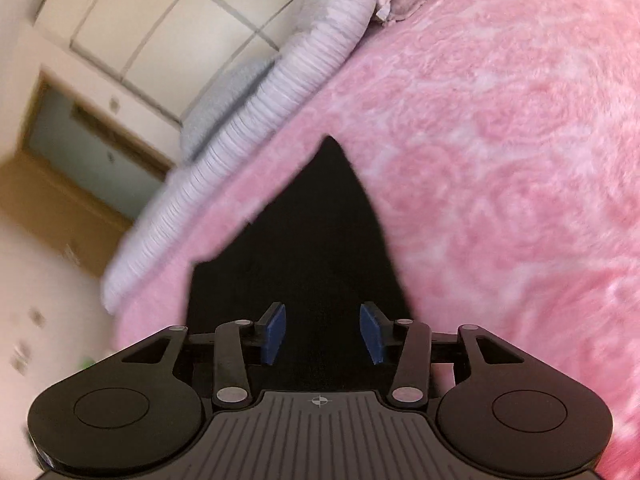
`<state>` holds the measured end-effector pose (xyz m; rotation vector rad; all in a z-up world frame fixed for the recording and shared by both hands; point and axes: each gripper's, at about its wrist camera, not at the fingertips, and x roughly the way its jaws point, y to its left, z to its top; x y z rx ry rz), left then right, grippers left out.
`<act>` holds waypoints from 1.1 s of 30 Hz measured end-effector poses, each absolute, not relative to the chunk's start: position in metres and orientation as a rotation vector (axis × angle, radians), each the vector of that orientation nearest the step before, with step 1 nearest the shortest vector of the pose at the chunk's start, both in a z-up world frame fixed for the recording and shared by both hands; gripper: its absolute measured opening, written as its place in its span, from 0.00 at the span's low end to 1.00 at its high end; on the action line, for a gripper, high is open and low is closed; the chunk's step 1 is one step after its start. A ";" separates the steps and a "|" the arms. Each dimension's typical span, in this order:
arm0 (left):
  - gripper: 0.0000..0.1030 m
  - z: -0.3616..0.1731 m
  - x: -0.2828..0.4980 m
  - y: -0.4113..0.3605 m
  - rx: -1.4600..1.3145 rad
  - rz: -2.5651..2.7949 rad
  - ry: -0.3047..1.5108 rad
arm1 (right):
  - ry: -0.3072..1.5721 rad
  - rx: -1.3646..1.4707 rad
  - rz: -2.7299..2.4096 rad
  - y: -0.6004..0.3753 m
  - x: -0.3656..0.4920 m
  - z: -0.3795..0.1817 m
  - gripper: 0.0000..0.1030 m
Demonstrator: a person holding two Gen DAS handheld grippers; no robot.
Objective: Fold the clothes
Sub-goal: 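Lift the hem with both grippers and fold it over toward the collar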
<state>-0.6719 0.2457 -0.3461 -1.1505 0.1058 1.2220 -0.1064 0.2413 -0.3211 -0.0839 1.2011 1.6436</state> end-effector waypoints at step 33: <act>0.07 -0.346 -0.630 0.285 -0.632 1.186 0.322 | 0.713 -0.332 1.892 0.275 -0.150 -0.334 0.06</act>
